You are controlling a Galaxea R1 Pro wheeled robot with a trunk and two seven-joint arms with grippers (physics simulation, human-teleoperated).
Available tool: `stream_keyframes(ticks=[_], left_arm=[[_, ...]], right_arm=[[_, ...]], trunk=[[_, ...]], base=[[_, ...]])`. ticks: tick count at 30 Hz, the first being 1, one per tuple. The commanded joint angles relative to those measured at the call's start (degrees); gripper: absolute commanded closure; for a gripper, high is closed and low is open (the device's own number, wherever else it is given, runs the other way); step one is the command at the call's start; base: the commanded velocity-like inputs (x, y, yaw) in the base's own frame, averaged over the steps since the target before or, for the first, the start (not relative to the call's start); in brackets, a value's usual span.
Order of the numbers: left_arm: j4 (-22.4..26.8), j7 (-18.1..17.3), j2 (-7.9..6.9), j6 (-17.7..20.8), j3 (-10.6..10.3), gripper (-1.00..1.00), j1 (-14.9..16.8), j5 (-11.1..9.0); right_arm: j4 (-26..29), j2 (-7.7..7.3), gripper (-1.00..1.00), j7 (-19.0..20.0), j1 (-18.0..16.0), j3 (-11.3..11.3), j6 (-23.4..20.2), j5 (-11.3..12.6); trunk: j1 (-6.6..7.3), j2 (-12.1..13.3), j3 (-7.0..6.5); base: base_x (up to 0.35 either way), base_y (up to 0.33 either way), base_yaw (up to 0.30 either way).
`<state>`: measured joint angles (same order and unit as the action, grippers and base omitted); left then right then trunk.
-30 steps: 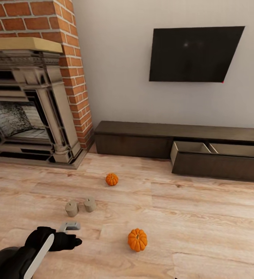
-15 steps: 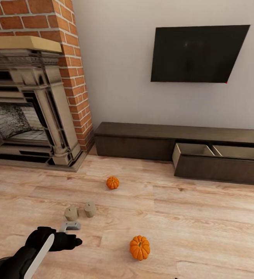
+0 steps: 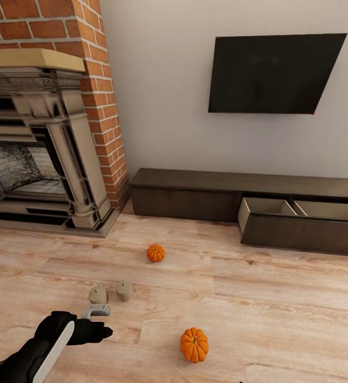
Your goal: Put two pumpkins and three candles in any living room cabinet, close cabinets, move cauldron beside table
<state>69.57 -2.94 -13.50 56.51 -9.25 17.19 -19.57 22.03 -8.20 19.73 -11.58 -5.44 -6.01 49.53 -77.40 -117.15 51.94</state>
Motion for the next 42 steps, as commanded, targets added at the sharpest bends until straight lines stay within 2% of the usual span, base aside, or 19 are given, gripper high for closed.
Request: stream_keyframes(ticks=[1, 19, 42], left_arm=[[0.04, -0.31, -0.04, 0.18, -0.07, -1.0, 0.03, 0.33], [0.04, -0.31, -0.04, 0.18, -0.07, -1.0, 0.03, 0.34], [0.04, -0.31, -0.04, 0.18, -0.07, -1.0, 0.03, 0.33]], right_arm=[[0.03, -0.07, -1.0, 0.02, -0.02, -0.36, -0.15, 0.59], [0.03, -0.07, -1.0, -0.03, -0.02, -0.36, -0.15, 0.58], [0.03, -0.07, -1.0, -0.04, -0.03, -0.36, -0.09, 0.58]], trunk=[[0.01, -0.02, 0.05], [0.01, -0.02, 0.05], [0.01, -0.02, 0.05]], base=[[0.041, 0.018, 0.0], [0.063, 0.027, 0.0], [0.178, 0.074, 0.0]])
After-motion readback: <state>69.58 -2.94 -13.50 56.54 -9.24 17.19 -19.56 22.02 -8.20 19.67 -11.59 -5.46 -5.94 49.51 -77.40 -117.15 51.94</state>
